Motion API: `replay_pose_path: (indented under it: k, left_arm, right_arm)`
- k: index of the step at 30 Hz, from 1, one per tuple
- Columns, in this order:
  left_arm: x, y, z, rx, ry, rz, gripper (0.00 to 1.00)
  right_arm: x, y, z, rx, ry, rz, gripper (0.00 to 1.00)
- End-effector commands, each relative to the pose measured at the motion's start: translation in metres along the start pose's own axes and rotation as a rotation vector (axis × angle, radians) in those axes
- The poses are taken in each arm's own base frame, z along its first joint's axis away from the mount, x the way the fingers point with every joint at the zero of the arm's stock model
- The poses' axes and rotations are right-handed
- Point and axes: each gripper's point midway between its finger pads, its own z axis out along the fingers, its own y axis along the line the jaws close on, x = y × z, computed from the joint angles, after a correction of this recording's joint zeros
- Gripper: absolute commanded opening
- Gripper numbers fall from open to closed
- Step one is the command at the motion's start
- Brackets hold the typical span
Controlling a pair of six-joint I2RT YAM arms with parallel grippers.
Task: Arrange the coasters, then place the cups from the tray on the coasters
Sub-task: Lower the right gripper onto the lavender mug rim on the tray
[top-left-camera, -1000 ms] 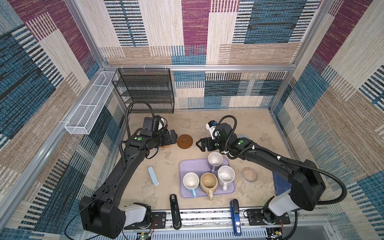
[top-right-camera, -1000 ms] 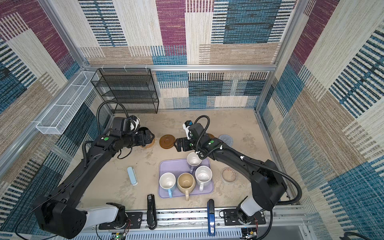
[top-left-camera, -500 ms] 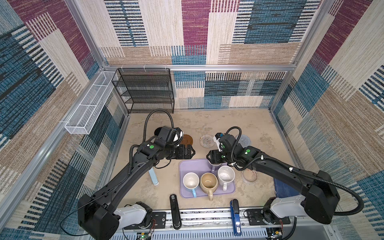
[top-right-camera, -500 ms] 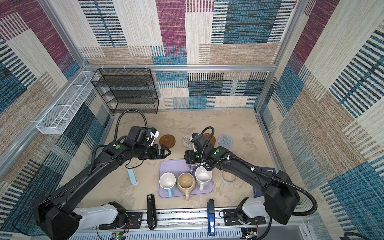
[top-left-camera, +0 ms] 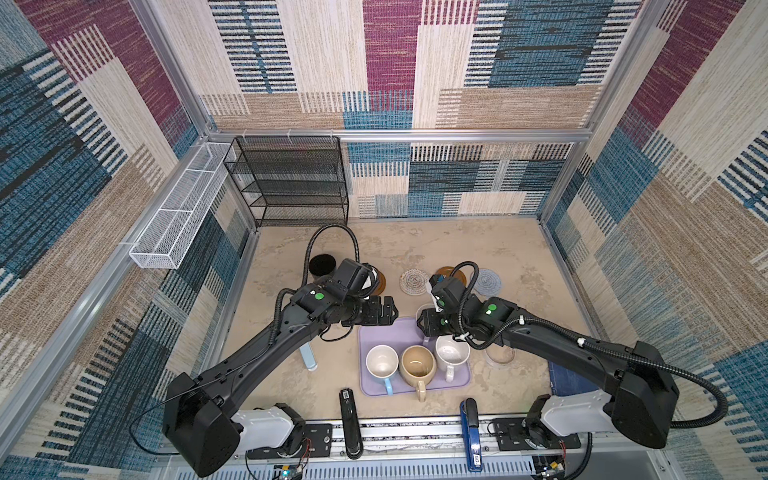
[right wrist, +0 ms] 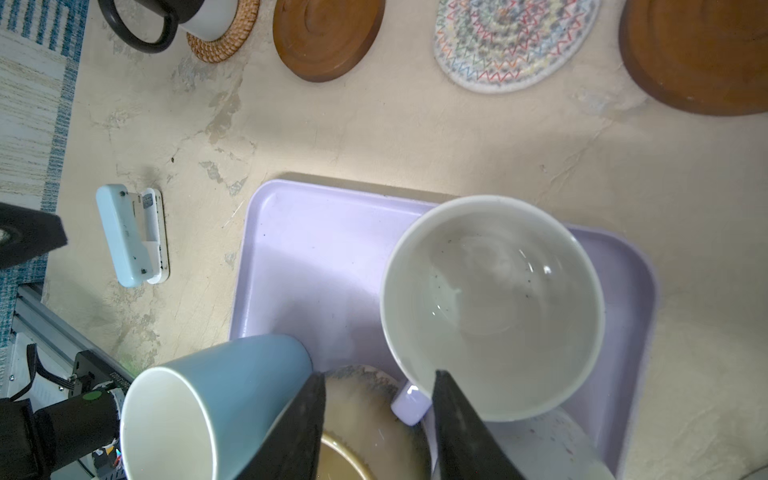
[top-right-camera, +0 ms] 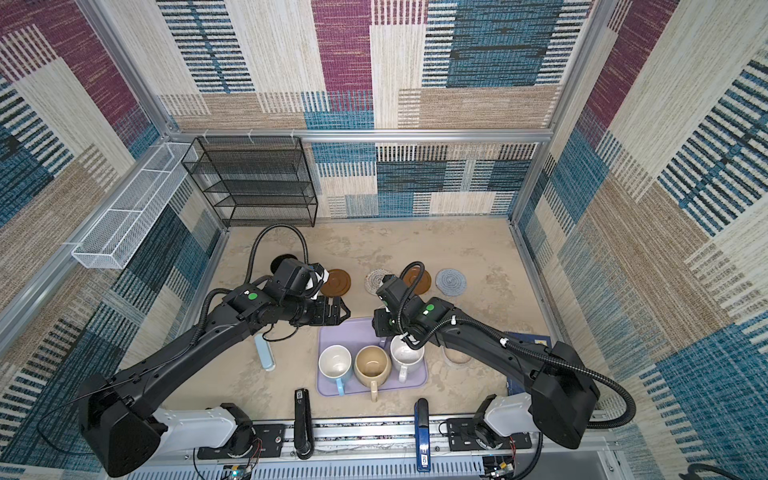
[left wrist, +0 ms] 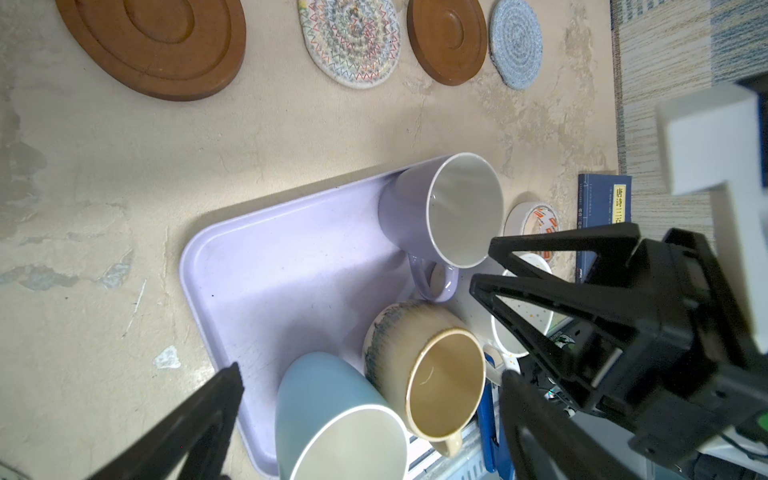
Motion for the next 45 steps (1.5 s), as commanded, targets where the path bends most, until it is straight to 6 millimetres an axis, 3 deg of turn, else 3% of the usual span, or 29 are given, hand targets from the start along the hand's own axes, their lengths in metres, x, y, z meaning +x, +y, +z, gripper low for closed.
replay_pose_path:
  k: [1, 6, 19, 25, 30, 45]
  left_arm:
    - [-0.005, -0.005, 0.005, 0.012, -0.019, -0.014, 0.99]
    - [-0.005, -0.007, 0.009, 0.015, -0.019, -0.017, 0.99]
    - [0.001, -0.004, 0.015, 0.013, -0.012, -0.031, 0.99]
    - [0.000, -0.005, 0.014, 0.016, -0.020, -0.032, 0.98]
    - [-0.001, -0.006, 0.015, 0.017, -0.019, -0.032, 0.99]
    - [0.001, -0.002, 0.018, 0.003, -0.021, -0.042, 0.98]
  right_arm:
    - [0.005, 0.002, 0.001, -0.003, 0.033, 0.027, 0.43]
    - [0.011, 0.007, 0.008, -0.005, 0.074, 0.031, 0.42]
    - [0.019, -0.003, 0.020, 0.053, 0.109, 0.040, 0.37]
    - [0.018, -0.005, 0.010, 0.073, 0.106, 0.041, 0.36]
    - [0.011, 0.005, 0.000, 0.026, 0.079, 0.041, 0.34]
    - [0.037, 0.010, 0.007, 0.048, 0.190, 0.038, 0.35]
